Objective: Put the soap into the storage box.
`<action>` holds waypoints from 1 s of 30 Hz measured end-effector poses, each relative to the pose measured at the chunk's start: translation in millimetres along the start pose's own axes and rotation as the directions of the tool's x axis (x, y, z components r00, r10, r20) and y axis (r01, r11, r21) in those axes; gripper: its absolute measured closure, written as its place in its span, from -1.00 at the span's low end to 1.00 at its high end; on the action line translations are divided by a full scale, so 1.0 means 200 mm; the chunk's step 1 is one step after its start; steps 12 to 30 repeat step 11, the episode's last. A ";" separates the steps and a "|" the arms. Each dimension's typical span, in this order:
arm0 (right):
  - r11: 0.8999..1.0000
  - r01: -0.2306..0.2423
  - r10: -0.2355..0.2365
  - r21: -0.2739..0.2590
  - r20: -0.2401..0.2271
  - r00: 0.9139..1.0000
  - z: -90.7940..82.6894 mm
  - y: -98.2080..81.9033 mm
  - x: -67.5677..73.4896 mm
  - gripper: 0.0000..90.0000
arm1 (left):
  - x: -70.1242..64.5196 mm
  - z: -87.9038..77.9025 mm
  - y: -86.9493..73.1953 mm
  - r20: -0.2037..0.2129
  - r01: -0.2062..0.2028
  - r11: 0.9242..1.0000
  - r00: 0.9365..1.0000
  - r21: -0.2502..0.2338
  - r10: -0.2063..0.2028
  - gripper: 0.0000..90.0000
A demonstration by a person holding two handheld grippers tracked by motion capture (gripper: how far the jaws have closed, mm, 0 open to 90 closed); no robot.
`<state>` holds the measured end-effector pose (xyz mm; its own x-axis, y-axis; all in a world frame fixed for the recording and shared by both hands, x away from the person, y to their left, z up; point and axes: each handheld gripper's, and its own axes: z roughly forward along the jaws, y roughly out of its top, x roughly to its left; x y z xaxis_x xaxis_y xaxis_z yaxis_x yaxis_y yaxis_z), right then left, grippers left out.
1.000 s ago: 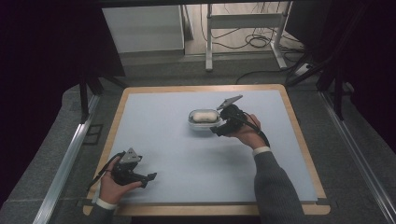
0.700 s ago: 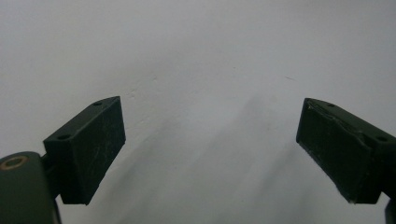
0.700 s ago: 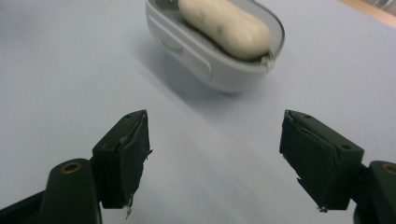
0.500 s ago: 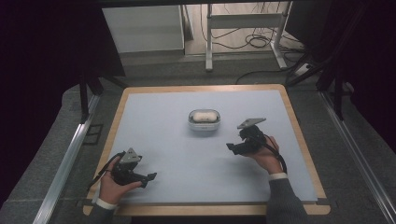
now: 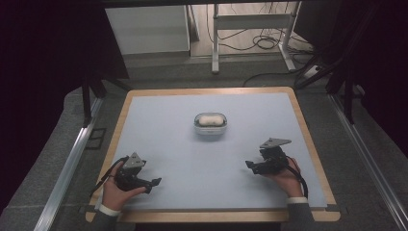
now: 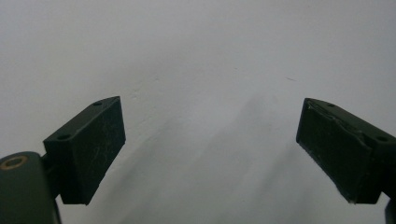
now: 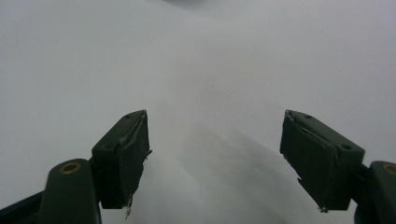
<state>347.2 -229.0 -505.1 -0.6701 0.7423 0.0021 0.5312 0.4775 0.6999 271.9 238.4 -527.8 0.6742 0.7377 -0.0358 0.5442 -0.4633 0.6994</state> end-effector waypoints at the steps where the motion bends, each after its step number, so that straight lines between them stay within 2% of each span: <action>1: 1.000 -0.005 0.005 -0.009 -0.003 1.000 -0.01 0.00 0.00 -0.48 | 0.00 0.00 0.00 0.000 0.000 1.000 1.000 0.000 0.000 -0.81; 6: 0.999 -0.010 0.010 -0.031 0.009 1.000 -0.03 0.00 0.00 -0.48 | 0.00 0.00 0.00 0.002 0.000 1.000 1.000 -0.006 0.000 -0.81; 30: 0.999 -0.007 0.007 -0.035 0.020 1.000 -0.03 -0.01 -0.01 -0.48 | 0.00 0.00 0.00 0.002 -0.002 1.000 1.000 -0.013 0.002 -0.81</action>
